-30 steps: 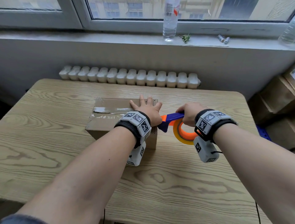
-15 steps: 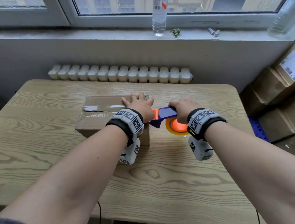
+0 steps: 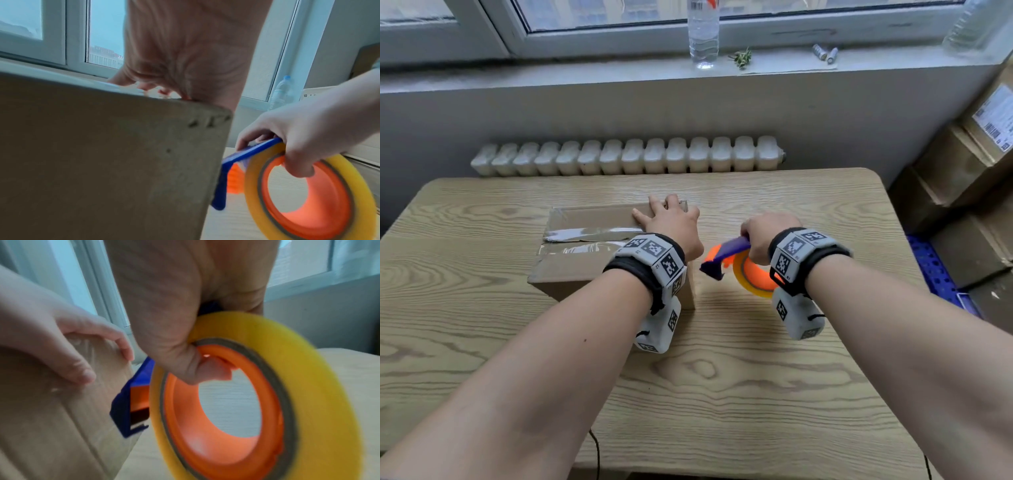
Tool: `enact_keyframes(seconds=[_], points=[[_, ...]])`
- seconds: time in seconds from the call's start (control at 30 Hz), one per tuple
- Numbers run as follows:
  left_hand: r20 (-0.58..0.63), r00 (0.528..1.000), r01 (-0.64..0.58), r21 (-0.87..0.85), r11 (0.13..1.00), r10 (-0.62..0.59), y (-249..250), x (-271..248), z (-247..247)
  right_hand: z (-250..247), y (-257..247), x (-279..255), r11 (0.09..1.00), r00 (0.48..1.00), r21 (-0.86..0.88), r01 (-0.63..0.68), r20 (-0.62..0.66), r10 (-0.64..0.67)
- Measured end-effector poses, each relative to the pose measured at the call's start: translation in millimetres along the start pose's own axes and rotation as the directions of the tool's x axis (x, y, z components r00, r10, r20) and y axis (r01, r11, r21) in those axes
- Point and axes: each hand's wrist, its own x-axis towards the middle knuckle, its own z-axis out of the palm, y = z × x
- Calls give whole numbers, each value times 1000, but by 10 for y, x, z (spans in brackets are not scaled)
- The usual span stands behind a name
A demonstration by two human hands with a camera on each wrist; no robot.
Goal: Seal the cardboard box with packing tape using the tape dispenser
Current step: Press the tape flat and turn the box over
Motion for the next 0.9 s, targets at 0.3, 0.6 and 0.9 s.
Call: enact_keyframes(seconds=[0.3,0.6,0.9], points=[[-80,997,-22,-176,984,8,-141,48,-127,147,193,177,936,977,285,-206,105,183],[-174,983,-97,-252,963,53,-595,33,12,223,186,252,937,971,267,-227,138,196],[-44,974,200,-314,928,-224,-1415,-109,73,-343,-776,69,830,990,557,-15,123,-65]])
